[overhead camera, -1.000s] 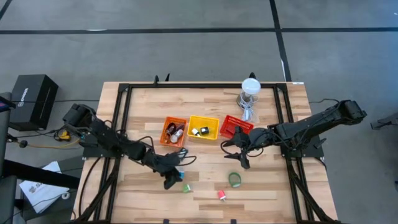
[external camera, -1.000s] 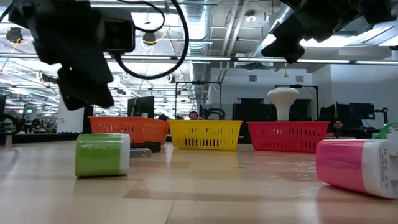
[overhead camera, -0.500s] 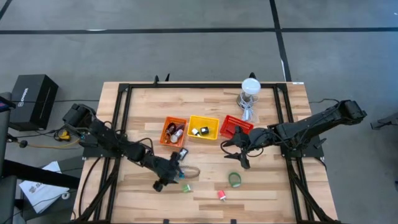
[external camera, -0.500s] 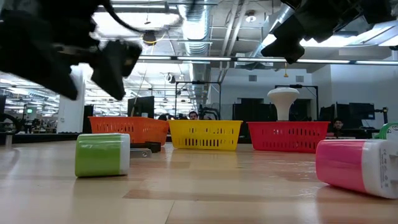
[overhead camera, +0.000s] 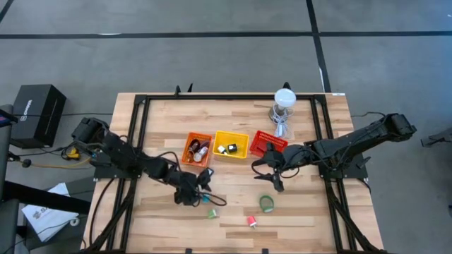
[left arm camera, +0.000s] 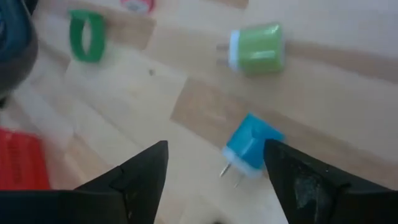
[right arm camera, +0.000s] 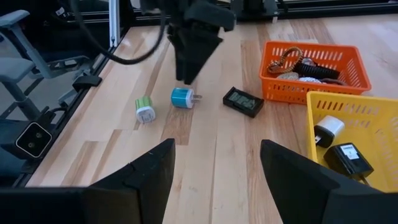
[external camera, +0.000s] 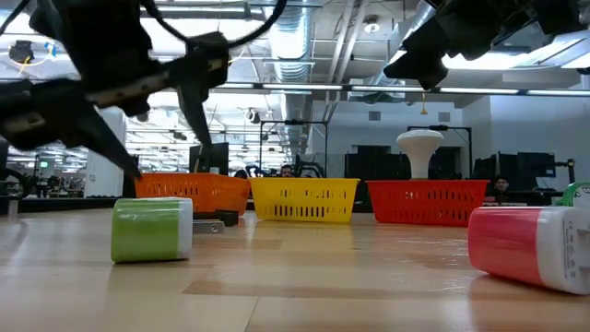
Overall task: Pick & Place Office items
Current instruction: Put the blue charger adapter into the yellow bin
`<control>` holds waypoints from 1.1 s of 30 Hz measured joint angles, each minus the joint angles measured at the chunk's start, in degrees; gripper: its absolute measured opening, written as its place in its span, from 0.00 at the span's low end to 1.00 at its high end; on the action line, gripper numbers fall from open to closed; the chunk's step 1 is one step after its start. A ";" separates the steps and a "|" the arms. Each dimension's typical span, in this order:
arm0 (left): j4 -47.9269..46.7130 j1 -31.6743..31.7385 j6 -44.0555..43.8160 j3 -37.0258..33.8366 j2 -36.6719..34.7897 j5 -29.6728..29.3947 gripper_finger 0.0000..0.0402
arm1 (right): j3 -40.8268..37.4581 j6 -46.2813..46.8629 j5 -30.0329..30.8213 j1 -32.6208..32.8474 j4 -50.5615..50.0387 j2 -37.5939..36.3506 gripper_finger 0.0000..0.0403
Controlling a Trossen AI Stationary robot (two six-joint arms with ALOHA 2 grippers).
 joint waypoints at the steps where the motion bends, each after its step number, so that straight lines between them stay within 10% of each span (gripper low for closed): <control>1: -2.08 0.38 0.02 1.01 0.00 1.49 0.66 | 0.00 0.00 0.02 0.00 0.00 0.00 0.56; 14: -23.27 1.10 8.63 17.49 7.99 5.18 0.68 | 0.00 -0.03 0.02 0.00 0.01 0.02 0.56; 21: -30.74 -1.37 10.61 26.01 17.55 -5.40 0.68 | 0.00 -0.02 0.00 0.11 -0.37 0.02 0.56; 33: -35.47 0.17 21.25 27.46 17.33 -2.41 0.67 | 0.00 1.39 0.00 0.13 -0.15 0.02 0.56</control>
